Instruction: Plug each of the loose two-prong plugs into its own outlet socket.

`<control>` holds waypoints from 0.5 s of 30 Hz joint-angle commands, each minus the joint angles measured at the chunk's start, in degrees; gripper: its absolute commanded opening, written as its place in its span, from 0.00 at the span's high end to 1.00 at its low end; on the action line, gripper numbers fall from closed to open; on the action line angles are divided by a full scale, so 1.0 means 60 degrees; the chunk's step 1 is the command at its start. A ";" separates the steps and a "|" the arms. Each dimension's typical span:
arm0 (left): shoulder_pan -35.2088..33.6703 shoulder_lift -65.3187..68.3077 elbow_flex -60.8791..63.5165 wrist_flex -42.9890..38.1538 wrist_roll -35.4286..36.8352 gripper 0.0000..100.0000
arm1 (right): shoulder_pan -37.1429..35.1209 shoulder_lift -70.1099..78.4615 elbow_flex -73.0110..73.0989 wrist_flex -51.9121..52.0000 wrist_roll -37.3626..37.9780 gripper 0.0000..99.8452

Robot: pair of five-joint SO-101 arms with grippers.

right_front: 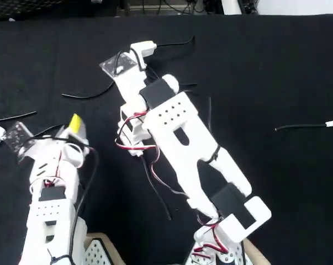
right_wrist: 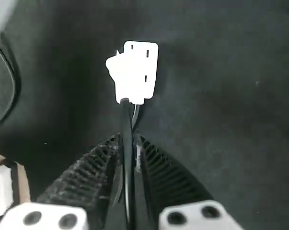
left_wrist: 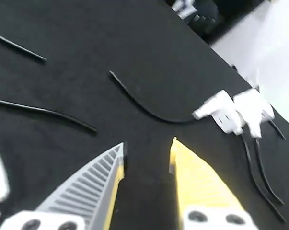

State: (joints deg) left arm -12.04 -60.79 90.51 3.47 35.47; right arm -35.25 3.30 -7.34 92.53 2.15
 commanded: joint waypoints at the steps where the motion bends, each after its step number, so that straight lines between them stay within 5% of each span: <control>1: -0.1121 -0.0161 -0.0476 -0.0176 0.0059 0.84 | 0.0103 -0.0330 0.0418 -0.0234 0.0498 0.98; 7: -0.1311 -0.0161 -0.0476 -0.0176 0.0073 0.84 | 0.0147 -0.0330 0.0886 0.0498 0.1905 0.85; 15: -0.1165 -0.0147 -0.0374 -0.0821 0.0117 0.84 | 0.0982 -0.0344 0.0960 -0.1040 0.1260 0.77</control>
State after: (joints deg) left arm -19.87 -60.79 90.51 2.07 35.47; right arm -31.47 3.30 -1.45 90.59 12.00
